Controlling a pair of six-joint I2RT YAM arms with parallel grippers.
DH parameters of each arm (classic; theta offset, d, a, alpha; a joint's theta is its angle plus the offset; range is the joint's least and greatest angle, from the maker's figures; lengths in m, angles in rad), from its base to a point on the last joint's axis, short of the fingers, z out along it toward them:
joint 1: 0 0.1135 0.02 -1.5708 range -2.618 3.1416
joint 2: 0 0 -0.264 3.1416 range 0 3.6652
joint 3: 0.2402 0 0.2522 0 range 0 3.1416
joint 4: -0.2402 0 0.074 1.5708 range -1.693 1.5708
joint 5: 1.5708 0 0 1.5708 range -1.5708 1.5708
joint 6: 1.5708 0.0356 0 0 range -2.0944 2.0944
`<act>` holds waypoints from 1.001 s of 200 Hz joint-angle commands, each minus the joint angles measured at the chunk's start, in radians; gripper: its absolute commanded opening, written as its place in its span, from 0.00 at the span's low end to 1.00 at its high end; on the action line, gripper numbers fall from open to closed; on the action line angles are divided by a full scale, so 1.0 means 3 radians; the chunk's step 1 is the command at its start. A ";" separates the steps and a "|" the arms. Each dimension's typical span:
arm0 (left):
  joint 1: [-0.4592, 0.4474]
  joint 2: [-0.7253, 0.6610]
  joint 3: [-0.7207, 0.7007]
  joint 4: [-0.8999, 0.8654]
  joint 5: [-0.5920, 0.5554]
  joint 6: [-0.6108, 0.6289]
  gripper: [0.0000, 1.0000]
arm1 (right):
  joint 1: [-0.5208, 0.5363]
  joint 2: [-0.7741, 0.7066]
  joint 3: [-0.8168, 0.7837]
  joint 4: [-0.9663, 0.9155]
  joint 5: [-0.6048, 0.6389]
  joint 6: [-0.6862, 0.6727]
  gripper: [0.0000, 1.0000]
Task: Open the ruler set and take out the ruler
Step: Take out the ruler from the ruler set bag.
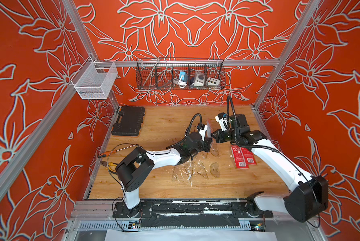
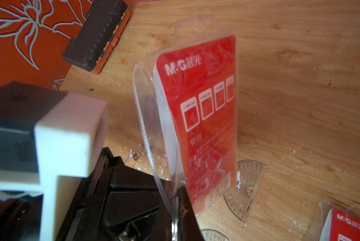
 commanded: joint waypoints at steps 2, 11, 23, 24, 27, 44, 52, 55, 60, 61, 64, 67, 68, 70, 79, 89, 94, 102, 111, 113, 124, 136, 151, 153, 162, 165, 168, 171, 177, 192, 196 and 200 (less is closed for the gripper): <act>-0.0014 0.0010 0.0109 -0.0040 -0.0036 0.0016 0.00 | -0.0017 -0.0084 0.0032 0.0035 -0.0069 0.0009 0.00; -0.0015 0.0020 0.0106 -0.0047 -0.0046 0.0012 0.00 | -0.0014 -0.0097 0.0041 0.0023 -0.0053 0.0003 0.00; -0.0014 0.0016 0.0098 -0.0058 -0.0072 0.0013 0.00 | -0.0017 -0.0110 0.0045 0.0006 -0.0018 -0.0009 0.00; -0.0014 0.0016 0.0096 -0.0059 -0.0074 0.0014 0.00 | -0.0015 -0.0109 0.0043 0.0003 -0.0014 -0.0010 0.00; -0.0014 0.0020 0.0096 -0.0061 -0.0083 0.0013 0.00 | -0.0015 -0.0113 0.0042 0.0004 -0.0008 -0.0011 0.00; -0.0014 0.0007 0.0092 -0.0085 -0.0115 0.0023 0.00 | -0.0015 -0.0131 0.0047 -0.0007 0.0019 -0.0016 0.00; -0.0014 0.0002 0.0088 -0.0086 -0.0118 0.0020 0.00 | -0.0014 -0.0137 0.0049 -0.0010 0.0046 -0.0014 0.00; -0.0013 -0.0002 0.0085 -0.0086 -0.0118 0.0020 0.00 | -0.0015 -0.0134 0.0048 -0.0006 0.0049 -0.0013 0.00; -0.0014 -0.0004 0.0081 -0.0086 -0.0118 0.0021 0.00 | -0.0015 -0.0138 0.0051 -0.0008 0.0060 -0.0012 0.00; -0.0014 -0.0005 0.0080 -0.0086 -0.0118 0.0020 0.00 | -0.0015 -0.0139 0.0051 -0.0004 0.0063 -0.0011 0.00; -0.0014 -0.0007 0.0080 -0.0086 -0.0118 0.0020 0.00 | -0.0015 -0.0139 0.0055 -0.0008 0.0067 -0.0009 0.00; -0.0014 -0.0005 0.0075 -0.0086 -0.0118 0.0020 0.00 | -0.0015 -0.0139 0.0056 -0.0002 0.0068 -0.0008 0.00; -0.0014 -0.0007 0.0075 -0.0086 -0.0118 0.0023 0.00 | -0.0015 -0.0142 0.0056 -0.0001 0.0067 -0.0007 0.00; -0.0014 -0.0013 0.0075 -0.0086 -0.0121 0.0021 0.00 | -0.0014 -0.0141 0.0056 0.0002 0.0071 -0.0006 0.00; -0.0014 -0.0015 0.0062 -0.0086 -0.0136 0.0029 0.00 | -0.0015 -0.0150 0.0060 0.0009 0.0067 -0.0001 0.00; -0.0014 -0.0031 0.0037 -0.0077 -0.0153 0.0034 0.00 | -0.0014 -0.0164 0.0057 0.0005 0.0086 0.0000 0.00; -0.0014 -0.0039 0.0017 -0.0055 -0.0160 0.0032 0.00 | -0.0017 -0.0176 0.0054 0.0005 0.0103 0.0000 0.00; -0.0014 -0.0062 -0.0028 -0.0015 -0.0168 0.0026 0.00 | -0.0014 -0.0191 0.0048 -0.0013 0.0148 -0.0001 0.00; -0.0014 -0.0083 -0.0065 0.0023 -0.0169 0.0029 0.00 | -0.0014 -0.0204 0.0046 -0.0016 0.0181 -0.0006 0.00; -0.0014 -0.0086 -0.0068 0.0025 -0.0169 0.0028 0.00 | -0.0015 -0.0209 0.0043 -0.0016 0.0187 -0.0006 0.00; -0.0014 -0.0085 -0.0069 0.0006 -0.0171 0.0033 0.00 | -0.0017 -0.0220 0.0024 -0.0015 0.0194 -0.0001 0.00; -0.0014 -0.0096 -0.0095 0.0024 -0.0169 0.0043 0.00 | -0.0017 -0.0228 0.0015 0.0005 0.0190 0.0014 0.00; -0.0014 -0.0109 -0.0153 0.0107 -0.0130 0.0051 0.00 | -0.0019 -0.0240 -0.0012 0.0028 0.0195 0.0029 0.00; -0.0014 -0.0115 -0.0165 0.0124 -0.0126 0.0048 0.00 | -0.0016 -0.0241 -0.0012 0.0034 0.0201 0.0030 0.00; -0.0014 -0.0136 -0.0212 0.0180 -0.0118 0.0039 0.00 | -0.0015 -0.0241 -0.0015 0.0031 0.0214 0.0025 0.00; -0.0014 -0.0141 -0.0220 0.0190 -0.0118 0.0041 0.00 | -0.0014 -0.0241 -0.0015 0.0026 0.0219 0.0025 0.00; -0.0014 -0.0150 -0.0234 0.0198 -0.0118 0.0045 0.00 | -0.0017 -0.0241 -0.0020 0.0024 0.0220 0.0024 0.00; -0.0014 -0.0155 -0.0243 0.0207 -0.0118 0.0046 0.00 | -0.0015 -0.0241 -0.0021 0.0025 0.0224 0.0027 0.00; -0.0014 -0.0163 -0.0256 0.0216 -0.0121 0.0047 0.00 | -0.0016 -0.0241 -0.0026 0.0025 0.0235 0.0025 0.00; -0.0014 -0.0154 -0.0229 0.0149 -0.0162 0.0057 0.00 | -0.0015 -0.0246 -0.0041 0.0049 0.0230 0.0044 0.00; -0.0014 -0.0147 -0.0219 0.0135 -0.0169 0.0060 0.00 | -0.0017 -0.0249 -0.0046 0.0055 0.0226 0.0048 0.00; -0.0014 -0.0143 -0.0213 0.0131 -0.0169 0.0058 0.00 | -0.0015 -0.0250 -0.0046 0.0062 0.0218 0.0050 0.00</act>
